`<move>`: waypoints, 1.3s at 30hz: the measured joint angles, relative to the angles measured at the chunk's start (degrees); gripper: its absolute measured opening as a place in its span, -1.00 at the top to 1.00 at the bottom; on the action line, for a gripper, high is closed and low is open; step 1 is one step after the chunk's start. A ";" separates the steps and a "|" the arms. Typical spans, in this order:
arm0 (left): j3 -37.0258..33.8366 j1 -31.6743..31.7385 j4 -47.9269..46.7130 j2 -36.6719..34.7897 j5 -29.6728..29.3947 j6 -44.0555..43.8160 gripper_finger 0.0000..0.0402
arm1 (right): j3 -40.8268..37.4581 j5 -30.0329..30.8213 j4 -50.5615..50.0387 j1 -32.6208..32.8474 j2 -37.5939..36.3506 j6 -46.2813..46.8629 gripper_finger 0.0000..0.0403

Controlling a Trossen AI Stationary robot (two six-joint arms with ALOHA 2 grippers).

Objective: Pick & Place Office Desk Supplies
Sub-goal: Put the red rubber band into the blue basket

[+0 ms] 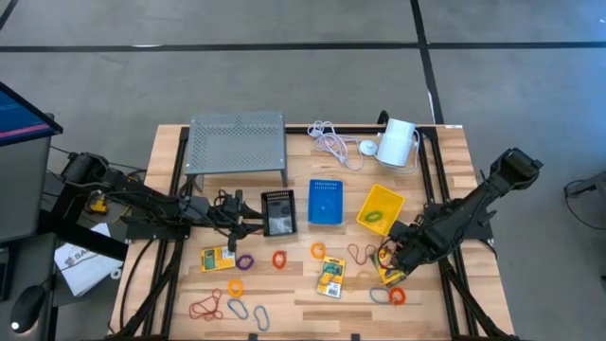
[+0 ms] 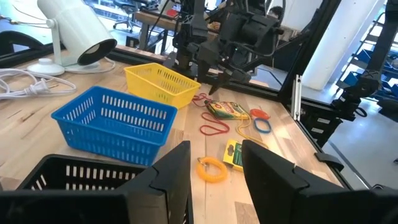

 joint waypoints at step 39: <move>0.00 0.00 5.38 0.00 -0.16 2.10 0.30 | -6.24 2.31 7.28 2.13 -8.61 8.39 1.00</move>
